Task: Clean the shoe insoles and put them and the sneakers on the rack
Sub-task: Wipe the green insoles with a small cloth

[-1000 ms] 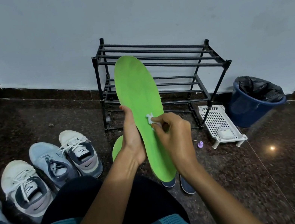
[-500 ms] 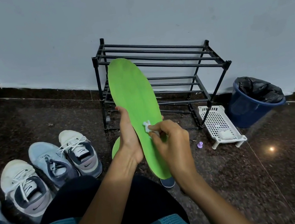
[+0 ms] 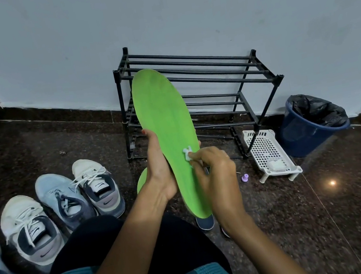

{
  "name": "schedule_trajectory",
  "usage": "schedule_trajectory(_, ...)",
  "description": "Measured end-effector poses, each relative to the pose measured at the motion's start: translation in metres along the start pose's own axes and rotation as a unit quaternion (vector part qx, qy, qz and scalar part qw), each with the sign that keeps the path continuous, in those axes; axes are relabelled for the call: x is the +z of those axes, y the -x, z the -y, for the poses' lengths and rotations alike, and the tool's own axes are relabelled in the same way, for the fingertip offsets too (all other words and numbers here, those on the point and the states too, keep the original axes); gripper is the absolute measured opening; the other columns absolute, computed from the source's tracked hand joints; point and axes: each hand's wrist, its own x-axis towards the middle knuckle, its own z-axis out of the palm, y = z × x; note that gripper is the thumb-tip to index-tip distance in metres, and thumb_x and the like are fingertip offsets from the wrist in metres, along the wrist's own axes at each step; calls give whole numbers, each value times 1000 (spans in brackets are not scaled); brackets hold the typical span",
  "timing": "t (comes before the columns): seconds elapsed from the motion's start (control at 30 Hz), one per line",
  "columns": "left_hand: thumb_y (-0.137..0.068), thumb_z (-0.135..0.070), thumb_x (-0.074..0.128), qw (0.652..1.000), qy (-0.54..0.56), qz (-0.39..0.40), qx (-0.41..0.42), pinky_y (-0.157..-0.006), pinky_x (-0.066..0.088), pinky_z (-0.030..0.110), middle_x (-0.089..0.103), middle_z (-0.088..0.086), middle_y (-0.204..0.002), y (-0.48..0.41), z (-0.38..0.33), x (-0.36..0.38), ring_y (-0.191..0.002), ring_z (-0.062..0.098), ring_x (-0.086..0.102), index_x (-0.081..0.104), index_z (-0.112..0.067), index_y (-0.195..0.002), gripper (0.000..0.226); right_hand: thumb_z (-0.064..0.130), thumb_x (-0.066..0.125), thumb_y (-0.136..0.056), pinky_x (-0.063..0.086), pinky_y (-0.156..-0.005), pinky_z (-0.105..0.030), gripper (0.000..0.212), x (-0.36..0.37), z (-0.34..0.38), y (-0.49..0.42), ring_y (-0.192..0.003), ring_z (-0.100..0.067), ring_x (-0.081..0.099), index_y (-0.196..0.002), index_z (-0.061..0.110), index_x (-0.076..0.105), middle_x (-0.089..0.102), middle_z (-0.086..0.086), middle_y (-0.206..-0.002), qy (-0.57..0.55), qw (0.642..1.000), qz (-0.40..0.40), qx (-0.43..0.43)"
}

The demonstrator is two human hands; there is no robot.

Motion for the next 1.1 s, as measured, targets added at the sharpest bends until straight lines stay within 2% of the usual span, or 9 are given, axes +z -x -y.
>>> schedule_trajectory(0.1,-84,-76,13,1000,1,-7,4,-75,53,37,69,17,-105,0,-3,-2,-88,29,66,62,-6,-119,92,-5,64,-73,36,-68,-13,12,3,5,8,-73,-23,58,-79,4,69,67,-7,-78,-23,1000,6,-12)
schedule_trajectory(0.23,-85,-76,13,1000,10,4,5,-71,54,37,70,18,-89,1,-4,0,-72,28,68,67,-3,-102,91,-1,63,-71,36,-73,-7,13,2,8,16,-75,-19,59,-80,6,70,67,-4,-78,-51,998,30,-26)
schedule_trajectory(0.43,-85,-75,10,1000,-10,13,-3,-76,54,37,67,17,-106,3,-2,4,-91,29,63,61,-7,-119,92,-7,63,-76,34,-70,-15,14,-2,-3,0,-80,-24,56,-85,2,69,65,-9,-83,12,1000,20,-14)
schedule_trajectory(0.6,-85,-74,11,1000,-7,9,-6,-70,56,35,70,16,-90,4,-2,3,-81,27,66,65,-7,-104,88,-6,62,-75,36,-71,-12,15,3,5,7,-77,-21,56,-85,3,70,66,-8,-81,-14,1000,11,-16)
schedule_trajectory(0.73,-85,-75,17,1000,19,4,-10,-65,57,35,70,19,-89,2,-2,2,-73,29,69,64,-3,-107,89,-2,62,-72,38,-76,-7,16,4,15,13,-77,-20,60,-83,5,71,68,-6,-81,-67,997,31,-31)
schedule_trajectory(0.83,-86,-75,15,1000,7,0,0,-74,55,37,71,17,-95,1,-2,2,-81,28,69,66,-6,-105,88,-3,62,-75,40,-75,-12,15,0,11,7,-80,-22,59,-85,5,70,65,-6,-84,-59,997,41,-33)
schedule_trajectory(0.93,-87,-73,14,1000,-12,-7,-6,-75,53,35,71,12,-100,2,-1,2,-87,25,67,65,-11,-109,83,-6,60,-79,43,-72,-23,16,-1,6,-2,-82,-23,56,-89,3,68,61,-7,-88,-20,1000,18,-7)
schedule_trajectory(1.03,-88,-71,15,1000,-18,-8,0,-72,53,33,71,9,-95,1,1,1,-83,22,68,65,-14,-106,79,-9,60,-77,35,-69,-20,18,3,9,-3,-80,-25,55,-88,2,69,63,-9,-86,12,1000,-2,-3)
schedule_trajectory(1.1,-86,-75,18,1000,-21,-18,-5,-74,52,35,72,11,-96,1,1,0,-84,23,70,64,-13,-111,81,-8,60,-77,38,-71,-21,18,6,12,-1,-79,-26,58,-87,3,69,65,-10,-85,-13,1000,6,0)
